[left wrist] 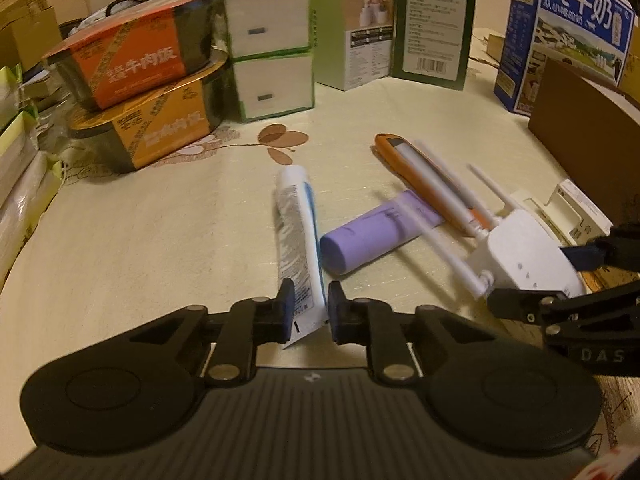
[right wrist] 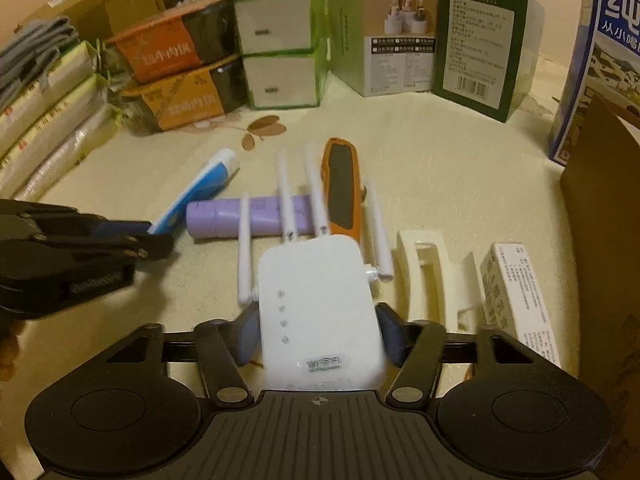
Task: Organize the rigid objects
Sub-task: 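Grasp the blue toothpaste tube with left tool while right tool grasps the white WiFi repeater, then lift the blue tube and WiFi repeater and carry both toward the shoebox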
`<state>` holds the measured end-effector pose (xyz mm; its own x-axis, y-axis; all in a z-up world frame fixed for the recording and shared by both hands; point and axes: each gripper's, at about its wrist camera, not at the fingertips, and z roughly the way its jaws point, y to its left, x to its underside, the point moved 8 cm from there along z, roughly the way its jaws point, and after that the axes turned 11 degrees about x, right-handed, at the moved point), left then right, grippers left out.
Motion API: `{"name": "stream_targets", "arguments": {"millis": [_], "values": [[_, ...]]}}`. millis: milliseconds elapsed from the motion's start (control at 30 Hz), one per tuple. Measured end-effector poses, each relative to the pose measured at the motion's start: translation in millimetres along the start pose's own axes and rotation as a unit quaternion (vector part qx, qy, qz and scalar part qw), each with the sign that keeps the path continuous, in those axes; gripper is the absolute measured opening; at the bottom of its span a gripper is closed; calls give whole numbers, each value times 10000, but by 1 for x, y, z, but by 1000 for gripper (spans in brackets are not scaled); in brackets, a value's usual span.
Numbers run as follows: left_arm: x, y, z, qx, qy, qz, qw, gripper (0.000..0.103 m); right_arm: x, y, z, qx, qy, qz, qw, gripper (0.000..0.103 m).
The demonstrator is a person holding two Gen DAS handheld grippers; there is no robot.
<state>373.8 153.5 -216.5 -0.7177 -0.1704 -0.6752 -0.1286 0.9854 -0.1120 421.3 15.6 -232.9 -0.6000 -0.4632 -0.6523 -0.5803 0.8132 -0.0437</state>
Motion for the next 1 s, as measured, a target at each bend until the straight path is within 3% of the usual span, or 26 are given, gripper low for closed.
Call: {"name": "stream_targets", "arguments": {"millis": [200,667,833,1000], "values": [[15,8,-25,-2,31,-202,9998,3,9,5,-11,33,36,105,9999,53],[99,-4,-104,282,571,-552,9964,4,72,29,-76,-145,406,209,9989,53],[116,-5,-109,437,857,-666,9931,17,86,34,-90,-129,501,159,9985,53],[103,0,-115,476,737,-643,9941,34,83,36,-87,-98,570,180,9982,53]]}}
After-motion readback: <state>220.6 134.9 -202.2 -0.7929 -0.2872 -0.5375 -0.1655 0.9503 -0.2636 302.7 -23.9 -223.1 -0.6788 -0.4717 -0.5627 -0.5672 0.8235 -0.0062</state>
